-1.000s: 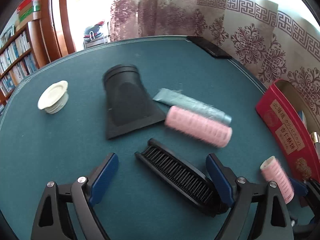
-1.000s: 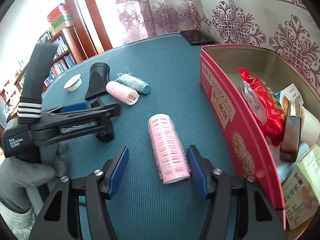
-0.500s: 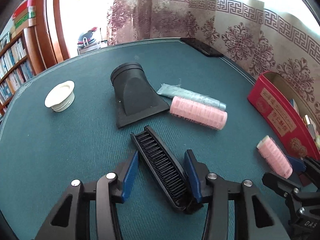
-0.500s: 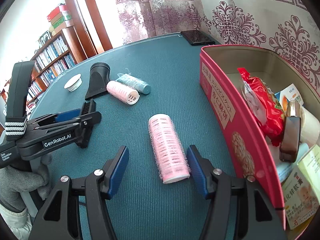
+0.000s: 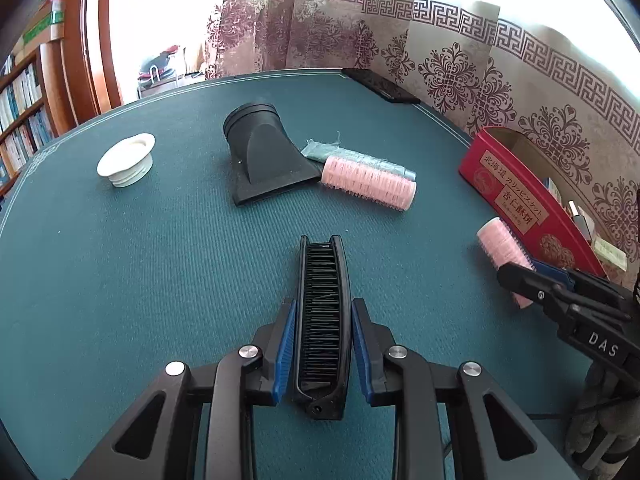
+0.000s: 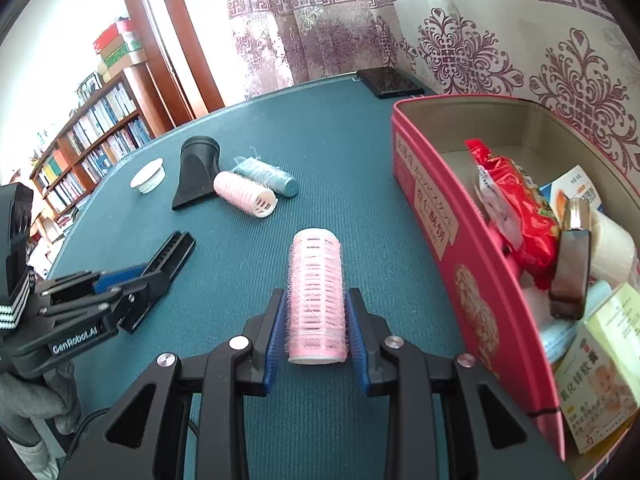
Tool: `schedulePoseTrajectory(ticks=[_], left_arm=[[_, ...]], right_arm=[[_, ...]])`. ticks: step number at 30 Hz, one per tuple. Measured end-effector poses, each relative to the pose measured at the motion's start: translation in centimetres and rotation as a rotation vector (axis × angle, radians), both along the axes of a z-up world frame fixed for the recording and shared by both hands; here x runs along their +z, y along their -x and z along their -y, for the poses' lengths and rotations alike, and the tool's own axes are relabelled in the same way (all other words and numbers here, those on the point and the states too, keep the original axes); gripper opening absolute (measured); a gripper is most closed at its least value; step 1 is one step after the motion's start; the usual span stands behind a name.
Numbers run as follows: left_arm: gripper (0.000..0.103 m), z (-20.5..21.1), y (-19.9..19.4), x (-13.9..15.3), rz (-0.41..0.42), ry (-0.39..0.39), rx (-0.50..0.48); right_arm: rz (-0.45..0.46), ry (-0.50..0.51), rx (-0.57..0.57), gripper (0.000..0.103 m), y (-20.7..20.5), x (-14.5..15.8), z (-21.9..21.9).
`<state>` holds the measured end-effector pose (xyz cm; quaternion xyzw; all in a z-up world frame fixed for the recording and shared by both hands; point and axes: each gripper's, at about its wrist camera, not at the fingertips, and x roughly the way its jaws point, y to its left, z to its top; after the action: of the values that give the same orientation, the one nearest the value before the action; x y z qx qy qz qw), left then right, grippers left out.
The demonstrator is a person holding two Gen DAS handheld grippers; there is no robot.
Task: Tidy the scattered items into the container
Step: 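Grasp the black brush with the left gripper while the right gripper grasps the pink curler, then carry the brush and curler into the red tin and open both grippers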
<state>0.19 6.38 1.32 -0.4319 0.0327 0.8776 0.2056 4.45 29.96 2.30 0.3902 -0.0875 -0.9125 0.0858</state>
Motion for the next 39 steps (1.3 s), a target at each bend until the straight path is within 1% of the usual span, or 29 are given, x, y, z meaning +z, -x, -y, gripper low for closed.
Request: schedulePoseTrajectory(ticks=[2, 8, 12, 18, 27, 34, 39], left_arm=[[0.028, 0.5, -0.2, 0.2, -0.007, -0.009, 0.008], [0.028, 1.1, -0.9, 2.5, -0.060, -0.040, 0.012], [0.028, 0.4, -1.4, 3.8, -0.082, -0.059, -0.011], [0.028, -1.8, -1.7, 4.7, -0.090, -0.078, -0.063], [0.028, -6.4, -2.0, 6.8, -0.102, -0.115, -0.161], [0.028, -10.2, -2.7, 8.1, -0.125, -0.113, -0.244], [0.028, -12.4, -2.6, 8.6, -0.117, -0.122, -0.284]], right_arm=[[-0.013, 0.012, -0.001, 0.032, -0.2, 0.4, -0.2], [-0.031, 0.081, -0.003, 0.033, -0.9, 1.6, -0.9], [-0.056, 0.084, -0.013, 0.033, -1.5, 2.5, -1.4], [-0.111, 0.084, -0.053, 0.033, -2.9, 4.5, -3.0], [-0.195, 0.041, -0.185, 0.033, -4.5, 7.2, -7.8], [-0.186, 0.015, -0.266, 0.033, -3.8, 7.0, -11.6], [-0.171, -0.006, -0.294, 0.033, -2.6, 6.6, -13.3]])
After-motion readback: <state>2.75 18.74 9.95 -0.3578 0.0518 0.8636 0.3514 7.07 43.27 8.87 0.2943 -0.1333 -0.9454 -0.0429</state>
